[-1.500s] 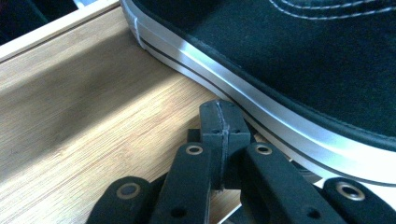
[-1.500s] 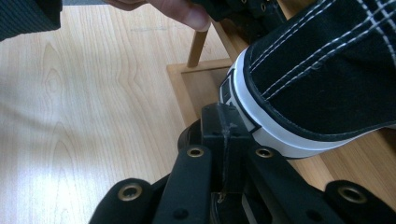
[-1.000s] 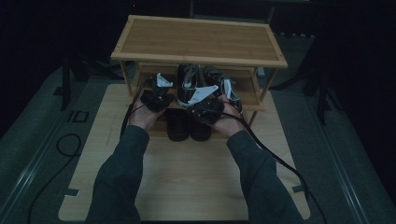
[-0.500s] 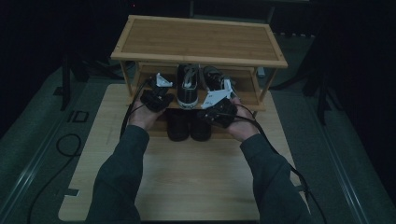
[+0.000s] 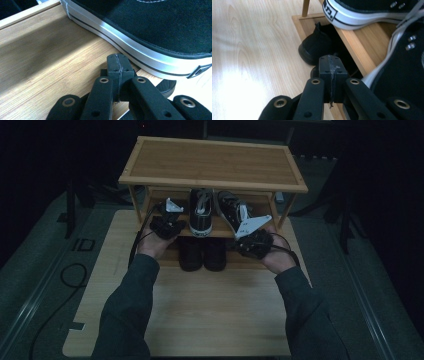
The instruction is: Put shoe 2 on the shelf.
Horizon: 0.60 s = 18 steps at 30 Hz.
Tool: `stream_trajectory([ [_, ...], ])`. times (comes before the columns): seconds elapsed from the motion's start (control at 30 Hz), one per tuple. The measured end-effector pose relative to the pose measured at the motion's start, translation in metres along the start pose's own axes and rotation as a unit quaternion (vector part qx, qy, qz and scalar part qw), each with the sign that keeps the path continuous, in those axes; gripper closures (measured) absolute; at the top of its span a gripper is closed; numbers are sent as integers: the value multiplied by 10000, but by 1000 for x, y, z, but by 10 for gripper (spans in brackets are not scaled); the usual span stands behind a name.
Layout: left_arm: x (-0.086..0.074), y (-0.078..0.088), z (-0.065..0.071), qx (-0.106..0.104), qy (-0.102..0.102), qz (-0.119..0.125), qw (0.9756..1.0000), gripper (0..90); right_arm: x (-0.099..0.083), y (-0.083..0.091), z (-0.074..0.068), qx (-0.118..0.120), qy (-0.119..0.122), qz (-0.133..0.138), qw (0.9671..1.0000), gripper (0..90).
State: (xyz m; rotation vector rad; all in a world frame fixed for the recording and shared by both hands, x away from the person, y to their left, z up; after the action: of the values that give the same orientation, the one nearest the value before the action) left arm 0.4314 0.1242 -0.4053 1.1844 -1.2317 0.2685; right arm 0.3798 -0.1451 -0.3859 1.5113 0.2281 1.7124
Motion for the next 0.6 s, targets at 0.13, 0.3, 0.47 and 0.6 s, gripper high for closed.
stream_trajectory([
  [0.13,0,0,0,0,-5,-5,10000,900,-8,8,3,-11,-35,-33,10000,892],
  [0.3,0,0,-1,-19,9,-5,10000,900,-17,19,5,0,-18,5,10000,892],
  [0.47,0,0,0,-16,12,-7,10000,900,-24,26,8,23,-35,-13,10000,892],
  [0.6,0,0,-1,-21,13,-5,10000,900,-28,30,9,62,-75,17,10000,892],
])
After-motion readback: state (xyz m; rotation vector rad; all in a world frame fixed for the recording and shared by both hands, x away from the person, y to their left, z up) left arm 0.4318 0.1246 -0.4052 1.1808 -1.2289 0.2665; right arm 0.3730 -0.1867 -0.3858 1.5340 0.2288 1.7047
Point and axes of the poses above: each handheld gripper's, and its own axes: y roughly backward along the jaws, x roughly out of its top, z roughly to its right, the point moved 1 cm from there along -y, roughly forward along the jaws, and after that the axes turned 4 degrees about z, right-handed, at the moved point
